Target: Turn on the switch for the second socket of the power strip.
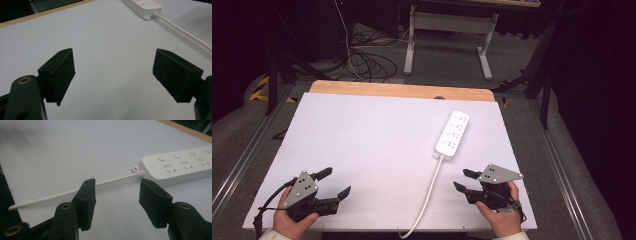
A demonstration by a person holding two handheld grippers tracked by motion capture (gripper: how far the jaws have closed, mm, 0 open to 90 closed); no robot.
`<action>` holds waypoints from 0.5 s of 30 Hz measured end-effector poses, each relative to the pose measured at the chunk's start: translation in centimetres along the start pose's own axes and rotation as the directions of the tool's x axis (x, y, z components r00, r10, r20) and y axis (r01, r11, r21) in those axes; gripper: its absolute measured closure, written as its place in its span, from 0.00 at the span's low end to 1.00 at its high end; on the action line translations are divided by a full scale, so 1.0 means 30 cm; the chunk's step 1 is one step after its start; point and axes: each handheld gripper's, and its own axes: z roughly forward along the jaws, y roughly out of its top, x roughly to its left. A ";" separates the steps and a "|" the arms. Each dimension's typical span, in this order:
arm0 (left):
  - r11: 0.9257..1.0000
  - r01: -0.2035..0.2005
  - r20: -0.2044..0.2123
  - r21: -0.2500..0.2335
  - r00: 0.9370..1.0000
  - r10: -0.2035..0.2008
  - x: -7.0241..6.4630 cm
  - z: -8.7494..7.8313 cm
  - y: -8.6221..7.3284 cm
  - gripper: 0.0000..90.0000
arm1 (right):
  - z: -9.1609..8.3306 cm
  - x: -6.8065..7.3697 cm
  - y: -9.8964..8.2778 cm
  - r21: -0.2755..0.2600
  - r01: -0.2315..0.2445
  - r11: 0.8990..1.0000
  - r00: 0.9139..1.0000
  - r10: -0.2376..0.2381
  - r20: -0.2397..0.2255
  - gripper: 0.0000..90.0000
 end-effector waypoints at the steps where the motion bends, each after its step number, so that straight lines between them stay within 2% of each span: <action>1: 1.000 0.000 0.000 0.000 1.000 0.000 0.000 0.000 0.000 0.20 | 0.000 -0.003 0.006 -0.002 0.002 1.000 1.000 -0.002 0.001 0.53; 15: 1.000 -0.003 -0.010 0.001 1.000 0.003 0.000 -0.001 0.001 0.20 | 0.010 -0.032 0.085 0.006 0.012 1.000 1.000 -0.012 0.007 0.53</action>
